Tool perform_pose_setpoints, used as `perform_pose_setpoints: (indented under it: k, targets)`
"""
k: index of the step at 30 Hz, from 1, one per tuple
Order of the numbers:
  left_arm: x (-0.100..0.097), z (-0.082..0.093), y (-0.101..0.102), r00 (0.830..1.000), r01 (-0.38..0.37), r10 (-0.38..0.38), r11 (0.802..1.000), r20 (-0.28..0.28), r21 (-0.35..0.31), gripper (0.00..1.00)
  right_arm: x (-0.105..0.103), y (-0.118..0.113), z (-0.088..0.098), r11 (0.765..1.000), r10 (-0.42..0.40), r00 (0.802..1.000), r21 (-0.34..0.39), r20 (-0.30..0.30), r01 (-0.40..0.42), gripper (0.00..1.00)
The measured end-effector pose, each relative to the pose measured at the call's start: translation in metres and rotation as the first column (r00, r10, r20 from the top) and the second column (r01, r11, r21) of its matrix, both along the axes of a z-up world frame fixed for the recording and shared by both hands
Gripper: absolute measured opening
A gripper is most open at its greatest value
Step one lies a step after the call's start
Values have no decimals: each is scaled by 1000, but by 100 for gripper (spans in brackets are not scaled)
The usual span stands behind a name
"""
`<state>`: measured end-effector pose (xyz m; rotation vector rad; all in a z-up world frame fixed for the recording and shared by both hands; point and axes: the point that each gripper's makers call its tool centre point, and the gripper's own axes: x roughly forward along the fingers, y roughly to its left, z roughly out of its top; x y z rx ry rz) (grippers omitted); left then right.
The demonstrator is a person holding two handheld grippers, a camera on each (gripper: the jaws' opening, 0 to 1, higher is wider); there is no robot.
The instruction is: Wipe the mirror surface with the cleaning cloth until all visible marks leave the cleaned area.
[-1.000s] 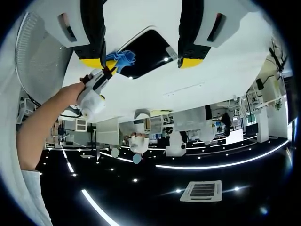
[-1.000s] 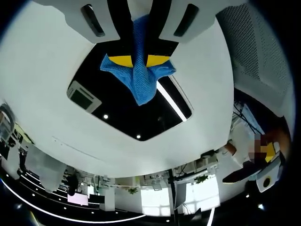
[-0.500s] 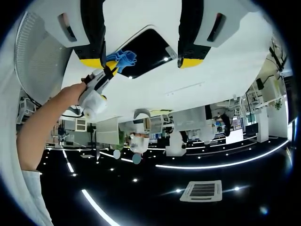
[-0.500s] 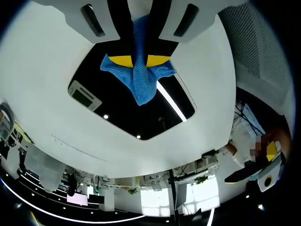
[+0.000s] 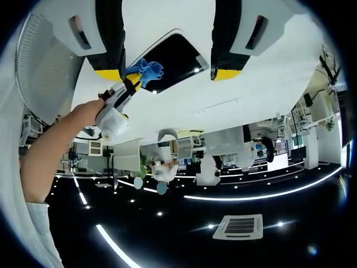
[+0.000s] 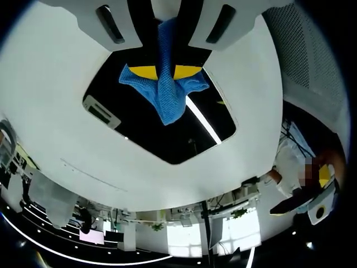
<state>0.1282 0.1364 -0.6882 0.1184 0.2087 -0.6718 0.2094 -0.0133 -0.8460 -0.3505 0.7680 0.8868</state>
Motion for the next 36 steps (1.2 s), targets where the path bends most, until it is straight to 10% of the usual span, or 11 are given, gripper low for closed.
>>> perform_pose_setpoints:
  k: [36]
  targets:
    - [9, -2, 0, 1000, 2, -2, 1000, -2, 7, 62, 31, 2, 0, 1000, 6, 1000, -9, -2, -6, 3]
